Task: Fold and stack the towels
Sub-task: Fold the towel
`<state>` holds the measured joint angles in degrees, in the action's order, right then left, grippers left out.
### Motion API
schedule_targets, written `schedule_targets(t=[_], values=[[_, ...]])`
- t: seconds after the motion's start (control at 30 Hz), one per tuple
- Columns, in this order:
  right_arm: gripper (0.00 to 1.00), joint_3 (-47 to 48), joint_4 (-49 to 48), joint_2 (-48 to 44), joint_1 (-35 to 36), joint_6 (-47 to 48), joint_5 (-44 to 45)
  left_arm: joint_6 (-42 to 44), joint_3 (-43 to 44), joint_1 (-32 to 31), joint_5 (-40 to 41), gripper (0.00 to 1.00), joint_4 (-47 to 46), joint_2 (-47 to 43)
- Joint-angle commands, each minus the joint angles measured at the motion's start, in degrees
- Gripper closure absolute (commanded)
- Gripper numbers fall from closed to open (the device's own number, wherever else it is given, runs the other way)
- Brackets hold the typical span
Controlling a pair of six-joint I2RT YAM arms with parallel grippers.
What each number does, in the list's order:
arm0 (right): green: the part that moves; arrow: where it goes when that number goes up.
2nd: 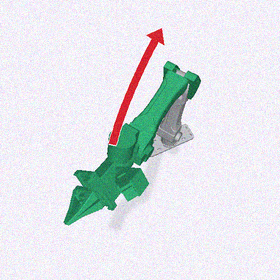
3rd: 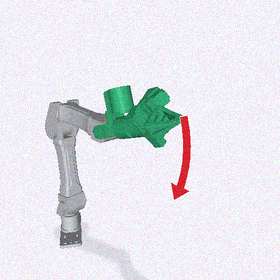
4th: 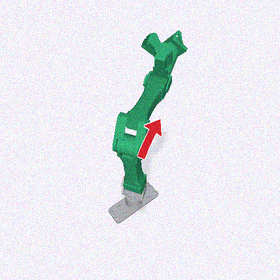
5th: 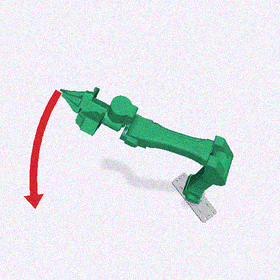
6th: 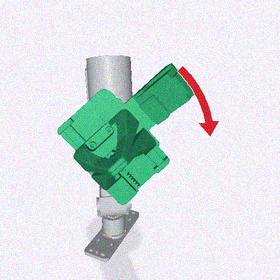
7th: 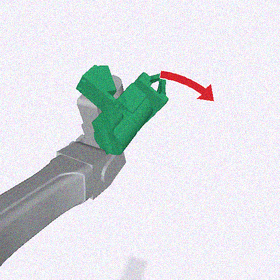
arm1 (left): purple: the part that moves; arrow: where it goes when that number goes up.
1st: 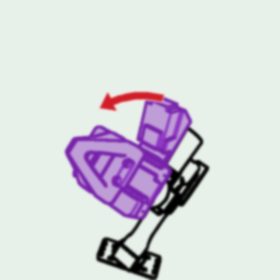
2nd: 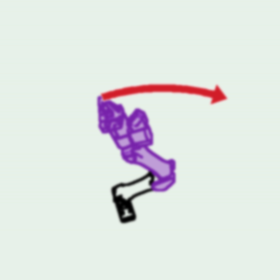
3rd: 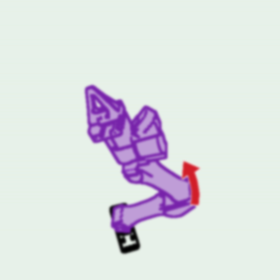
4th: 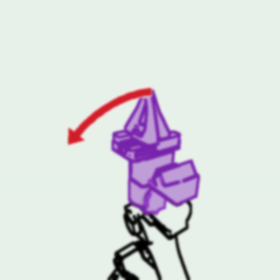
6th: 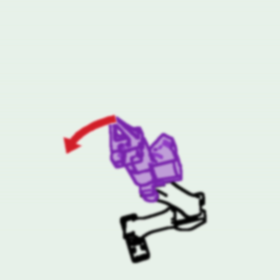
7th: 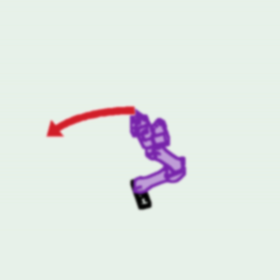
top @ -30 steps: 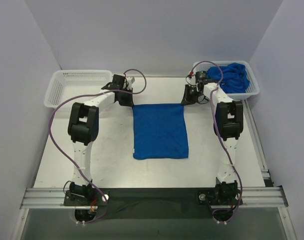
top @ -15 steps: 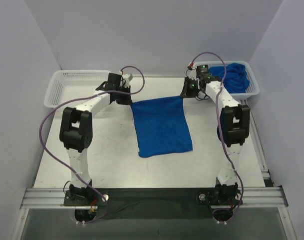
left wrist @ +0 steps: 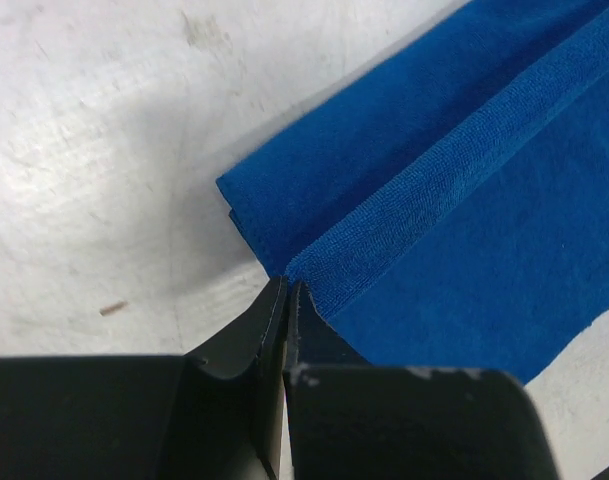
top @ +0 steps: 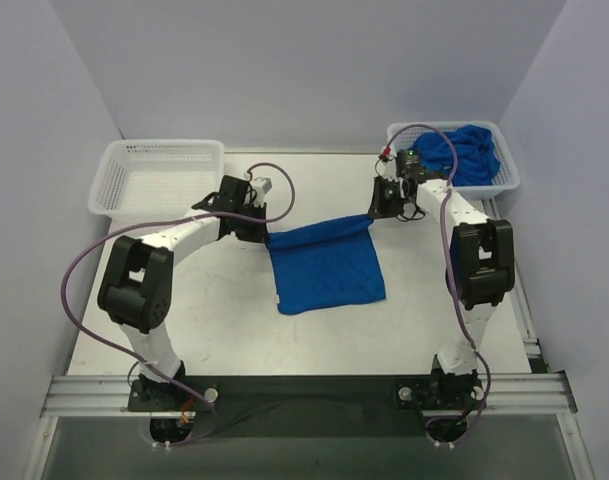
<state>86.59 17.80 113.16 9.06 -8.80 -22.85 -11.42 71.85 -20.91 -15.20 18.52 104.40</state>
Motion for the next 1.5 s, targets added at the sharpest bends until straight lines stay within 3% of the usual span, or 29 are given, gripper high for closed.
schedule_targets(t=[0.0,0.43,0.7,1.2,1.47], values=[[1.0,-3.2,-0.2,-6.4,0.0,0.6,2.9,-1.9,-4.0,-1.6,0.8,1.0,-2.4,-5.5],[1.0,-18.8,-0.8,-16.4,4.5,-6.6,7.5,-6.9,-15.7,-5.4,3.2,1.0,-1.5,-16.6],[1.0,-26.5,-3.6,-17.0,6.5,-10.2,11.9,-9.7,-18.7,-6.7,3.2,1.0,-2.3,-13.8],[1.0,-26.9,-6.8,-13.1,5.4,-9.7,10.6,-17.5,-22.7,-9.3,6.8,1.0,-5.9,-9.7],[1.0,-23.8,-7.5,-11.8,7.4,-14.9,11.0,-11.4,-13.4,-0.7,7.5,1.0,-1.6,-4.2]])
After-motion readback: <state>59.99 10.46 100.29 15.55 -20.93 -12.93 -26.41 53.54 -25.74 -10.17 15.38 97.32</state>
